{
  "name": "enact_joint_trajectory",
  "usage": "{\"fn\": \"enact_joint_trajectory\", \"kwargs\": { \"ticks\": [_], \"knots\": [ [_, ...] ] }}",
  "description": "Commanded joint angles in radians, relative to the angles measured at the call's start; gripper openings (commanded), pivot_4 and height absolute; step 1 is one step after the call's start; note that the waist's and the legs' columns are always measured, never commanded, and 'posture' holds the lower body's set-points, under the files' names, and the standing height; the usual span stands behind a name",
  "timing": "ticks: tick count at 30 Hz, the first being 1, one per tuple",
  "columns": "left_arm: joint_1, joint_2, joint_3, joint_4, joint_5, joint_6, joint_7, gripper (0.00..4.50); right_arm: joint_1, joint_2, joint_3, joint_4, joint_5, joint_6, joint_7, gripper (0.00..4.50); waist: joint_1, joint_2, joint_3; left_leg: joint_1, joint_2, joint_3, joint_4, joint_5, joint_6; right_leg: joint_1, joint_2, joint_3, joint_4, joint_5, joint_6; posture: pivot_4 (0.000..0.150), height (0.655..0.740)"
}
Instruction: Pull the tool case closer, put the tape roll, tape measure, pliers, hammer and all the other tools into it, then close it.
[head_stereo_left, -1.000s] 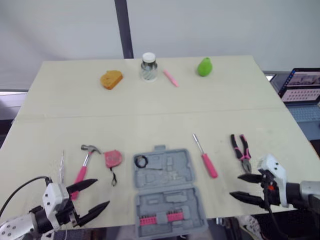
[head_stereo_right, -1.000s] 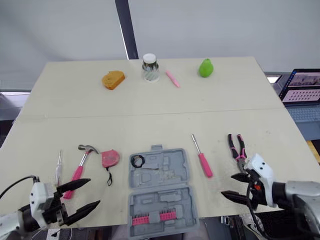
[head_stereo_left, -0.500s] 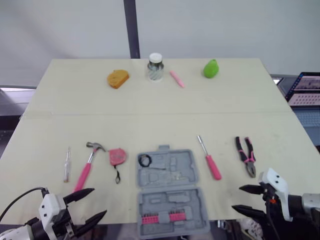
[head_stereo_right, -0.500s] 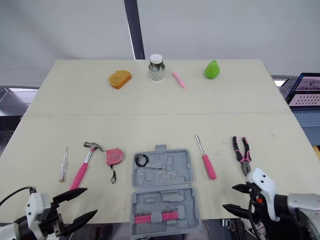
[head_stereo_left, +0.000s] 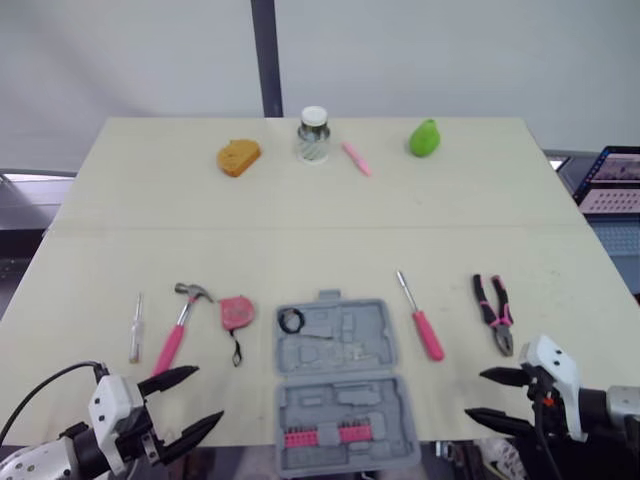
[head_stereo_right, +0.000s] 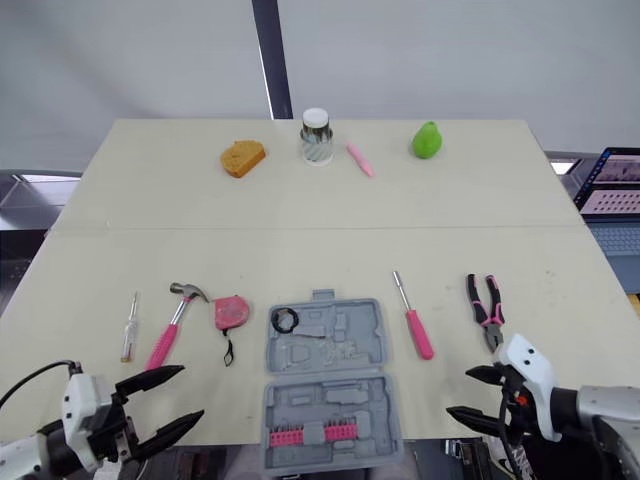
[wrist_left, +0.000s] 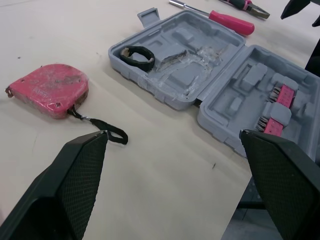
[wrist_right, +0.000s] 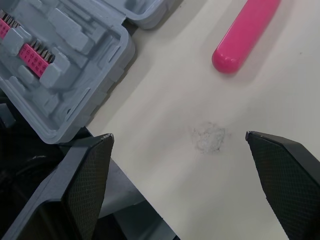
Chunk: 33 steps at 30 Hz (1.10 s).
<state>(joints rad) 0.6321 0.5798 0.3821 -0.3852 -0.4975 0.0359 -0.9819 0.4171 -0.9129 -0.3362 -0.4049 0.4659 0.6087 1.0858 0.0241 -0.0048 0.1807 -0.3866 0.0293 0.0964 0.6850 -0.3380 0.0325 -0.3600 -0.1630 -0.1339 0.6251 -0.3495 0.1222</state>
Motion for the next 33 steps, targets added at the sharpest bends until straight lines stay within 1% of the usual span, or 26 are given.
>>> {"fn": "enact_joint_trajectory", "kwargs": {
  "ticks": [1, 7, 11, 13, 15, 18, 21, 25, 29, 33],
  "knots": [
    [0.002, 0.003, 0.005, -0.034, -0.009, 0.008, 0.011, 4.50, 0.002, 0.007, -0.030, -0.015, 0.018, -0.014, -0.003, 4.47, 0.000, 0.000, 0.000, 0.000, 0.000, 0.000, 0.000, 0.000, 0.000, 0.000, 0.000, 0.000, 0.000, 0.000, 0.000, 0.150, 0.6950],
    [-0.003, -0.008, 0.006, -0.036, -0.006, 0.012, 0.034, 4.50, -0.009, 0.011, -0.040, -0.023, 0.034, -0.021, 0.000, 4.47, 0.000, 0.000, 0.000, 0.000, 0.000, 0.000, 0.000, 0.000, 0.000, 0.000, 0.000, 0.000, 0.000, 0.000, 0.000, 0.150, 0.6950],
    [0.000, -0.098, 0.047, -0.068, -0.078, 0.080, 0.174, 4.50, -0.041, 0.016, -0.075, -0.092, 0.071, -0.073, 0.016, 4.47, -0.001, 0.000, 0.000, 0.000, 0.000, 0.000, 0.000, 0.000, 0.000, 0.000, 0.000, 0.000, 0.000, 0.000, 0.000, 0.150, 0.6950],
    [0.018, -0.135, 0.053, -0.106, -0.083, 0.108, 0.233, 4.50, -0.062, 0.029, -0.089, -0.116, 0.095, -0.101, 0.020, 4.47, 0.000, -0.001, 0.000, 0.000, 0.001, 0.000, 0.000, 0.000, 0.000, 0.001, 0.000, 0.000, 0.000, 0.000, 0.000, 0.150, 0.6950],
    [0.066, -0.195, 0.045, -0.171, -0.090, 0.144, 0.314, 4.50, -0.093, 0.036, -0.090, -0.132, 0.115, -0.142, 0.034, 4.47, 0.000, -0.002, 0.000, 0.000, 0.000, -0.001, 0.000, 0.000, 0.000, 0.001, 0.000, 0.000, 0.000, 0.000, 0.000, 0.150, 0.6950],
    [0.091, -0.257, 0.055, -0.216, -0.097, 0.184, 0.410, 4.50, -0.118, 0.054, -0.087, -0.129, 0.134, -0.188, 0.050, 4.47, 0.000, -0.003, 0.000, 0.001, 0.000, 0.000, 0.000, 0.000, 0.001, 0.002, 0.001, 0.000, -0.002, 0.001, 0.001, 0.150, 0.6950],
    [0.121, -0.329, 0.040, -0.260, -0.045, 0.191, 0.516, 4.50, -0.118, 0.064, -0.089, -0.130, 0.153, -0.211, 0.063, 4.47, 0.008, -0.003, 0.000, 0.000, -0.001, -0.002, 0.000, 0.000, 0.001, 0.003, 0.002, -0.001, -0.002, 0.001, 0.001, 0.150, 0.6950],
    [0.145, -0.387, -0.024, -0.291, 0.082, 0.222, 0.647, 4.50, -0.102, 0.102, -0.101, -0.119, 0.167, -0.266, 0.073, 4.47, 0.008, -0.004, -0.001, 0.000, -0.001, -0.001, 0.000, 0.000, 0.001, 0.003, 0.002, 0.000, -0.003, 0.001, 0.002, 0.150, 0.6950],
    [0.095, -0.397, -0.048, -0.236, 0.127, 0.192, 0.667, 4.50, -0.080, 0.113, -0.092, -0.111, 0.153, -0.293, 0.065, 4.47, 0.007, -0.003, -0.001, 0.000, 0.000, -0.001, 0.000, 0.000, 0.001, 0.003, 0.007, 0.000, -0.003, 0.001, 0.002, 0.150, 0.6950],
    [0.002, -0.377, -0.052, -0.185, 0.127, 0.218, 0.678, 4.50, -0.092, 0.105, -0.090, -0.098, 0.150, -0.298, 0.051, 4.47, 0.005, -0.003, -0.001, 0.000, 0.000, -0.001, 0.000, 0.000, 0.001, 0.002, 0.007, 0.001, -0.003, 0.001, 0.002, 0.150, 0.6950]
  ]
}}
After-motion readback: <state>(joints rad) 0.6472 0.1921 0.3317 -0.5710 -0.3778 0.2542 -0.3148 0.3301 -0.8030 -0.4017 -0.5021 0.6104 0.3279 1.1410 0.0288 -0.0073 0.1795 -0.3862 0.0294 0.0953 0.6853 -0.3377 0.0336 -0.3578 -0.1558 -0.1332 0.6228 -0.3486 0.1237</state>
